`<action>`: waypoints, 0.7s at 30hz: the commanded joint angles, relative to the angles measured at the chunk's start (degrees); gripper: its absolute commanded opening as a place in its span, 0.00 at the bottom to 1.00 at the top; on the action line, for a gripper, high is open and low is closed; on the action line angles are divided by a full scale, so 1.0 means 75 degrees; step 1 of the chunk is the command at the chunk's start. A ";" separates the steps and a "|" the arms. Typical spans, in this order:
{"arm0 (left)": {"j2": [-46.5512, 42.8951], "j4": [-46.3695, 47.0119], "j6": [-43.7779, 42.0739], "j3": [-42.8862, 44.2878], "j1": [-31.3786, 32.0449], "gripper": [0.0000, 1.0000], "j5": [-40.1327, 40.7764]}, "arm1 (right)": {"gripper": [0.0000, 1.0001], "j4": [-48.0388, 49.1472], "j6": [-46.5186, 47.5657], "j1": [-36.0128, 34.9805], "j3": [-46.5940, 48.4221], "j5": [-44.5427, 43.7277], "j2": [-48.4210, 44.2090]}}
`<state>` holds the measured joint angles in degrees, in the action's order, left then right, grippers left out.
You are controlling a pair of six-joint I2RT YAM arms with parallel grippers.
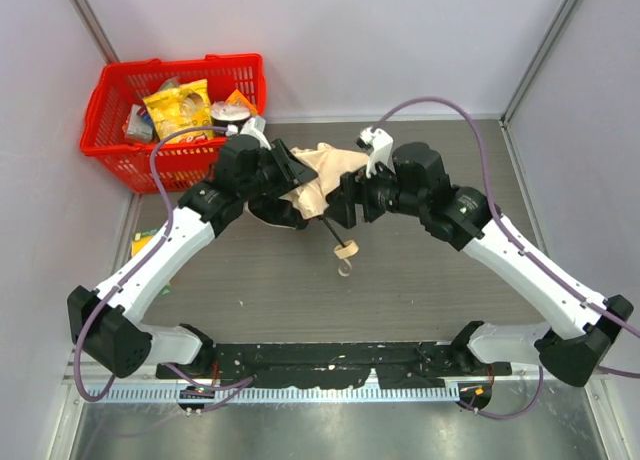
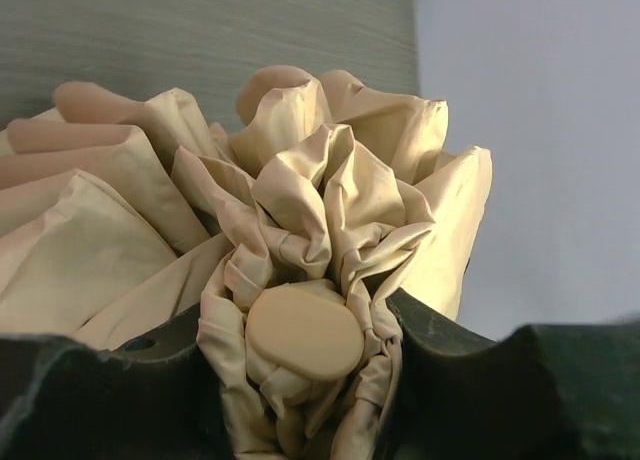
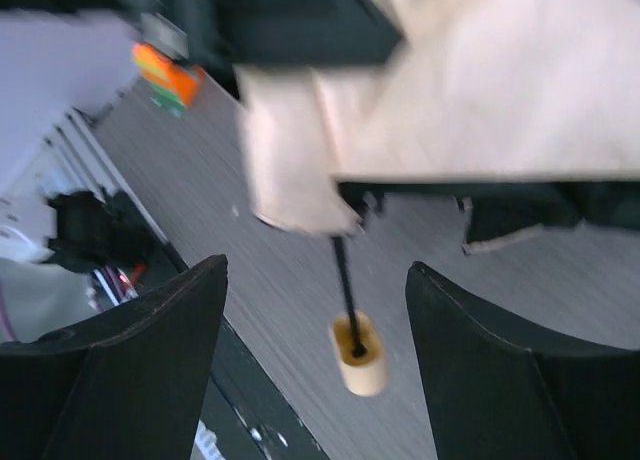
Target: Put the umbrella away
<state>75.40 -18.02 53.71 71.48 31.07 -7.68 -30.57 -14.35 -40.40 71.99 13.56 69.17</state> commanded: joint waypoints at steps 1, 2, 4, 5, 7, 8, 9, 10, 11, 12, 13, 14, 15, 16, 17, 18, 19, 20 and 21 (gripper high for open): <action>-0.0068 -0.0784 -0.0131 0.0196 0.0006 0.00 0.0801 | 0.77 -0.0003 -0.0313 -0.0542 0.2057 -0.0578 0.0631; -0.0068 -0.0854 -0.0073 0.0195 0.0006 0.00 0.0848 | 0.76 0.0079 -0.0313 -0.0531 0.2271 -0.0543 0.1016; -0.0092 -0.1030 0.0068 0.0219 0.0006 0.00 0.0954 | 0.75 0.0265 -0.0186 -0.0543 0.2729 -0.0508 0.1544; -0.0115 -0.1066 0.0161 0.0219 0.0006 0.00 0.1186 | 0.75 0.0487 -0.0080 -0.0543 0.2660 -0.0473 0.1675; -0.0185 -0.1054 0.0372 0.0172 0.0006 0.00 0.1270 | 0.72 0.1446 0.0061 -0.0566 0.2066 -0.0345 0.1840; -0.0220 -0.1019 0.0489 0.0137 0.0006 0.00 0.1282 | 0.72 0.2379 0.0143 -0.0589 0.1436 -0.0111 0.1794; -0.0244 -0.0996 0.0595 0.0114 0.0006 0.00 0.1271 | 0.72 0.2829 0.0178 -0.0682 0.1035 -0.0063 0.1712; -0.0256 -0.0961 0.0689 0.0090 -0.0006 0.00 0.1247 | 0.72 0.3669 0.0330 -0.0741 0.0764 0.0054 0.1607; -0.0279 -0.0960 0.0783 0.0067 -0.0006 0.00 0.1212 | 0.72 0.3956 0.0528 -0.0881 0.0228 -0.0015 0.1467; -0.0279 -0.0984 0.0853 0.0067 -0.0006 0.00 0.1212 | 0.72 0.4469 0.0658 -0.0964 0.0025 -0.0375 0.1407; -0.0303 -0.0996 0.0923 0.0032 -0.0006 0.00 0.1212 | 0.72 0.4613 0.0880 -0.1069 -0.0348 -0.0460 0.1326; -0.0291 -0.0984 0.0982 -0.0003 -0.0006 0.00 0.1223 | 0.73 0.5021 0.0917 -0.1116 -0.0746 -0.0646 0.1244; -0.0326 -0.0961 0.1052 -0.0050 -0.0018 0.00 0.1212 | 0.74 0.5292 0.0836 -0.1140 -0.0913 -0.0811 0.1185; -0.0315 -0.0949 0.1146 -0.0097 -0.0006 0.00 0.1200 | 0.76 0.5492 0.0847 -0.1129 -0.0961 -0.0812 0.1207; -0.0314 -0.0949 0.1205 -0.0132 -0.0006 0.00 0.1200 | 0.76 0.5389 0.0963 -0.1187 -0.0915 -0.0835 0.1324; -0.0338 -0.0914 0.1275 -0.0167 -0.0018 0.00 0.1223 | 0.77 0.5330 0.0999 -0.1245 -0.0857 -0.0952 0.1348; -0.0338 -0.0914 0.1345 -0.0191 -0.0006 0.00 0.1200 | 0.77 0.5248 0.0999 -0.1281 -0.0821 -0.1463 0.1429; -0.0326 -0.0902 0.1404 -0.0191 -0.0006 0.00 0.1154 | 0.77 0.5062 0.0964 -0.1316 -0.0658 -0.1782 0.1511; -0.0361 -0.0913 0.1486 -0.0180 -0.0018 0.00 0.1118 | 0.77 0.4677 0.1010 -0.1316 -0.0518 -0.2377 0.1721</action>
<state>75.50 -29.85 60.60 69.04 30.68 1.74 0.51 -8.71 -49.52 64.18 6.68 81.17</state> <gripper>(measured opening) 0.432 0.769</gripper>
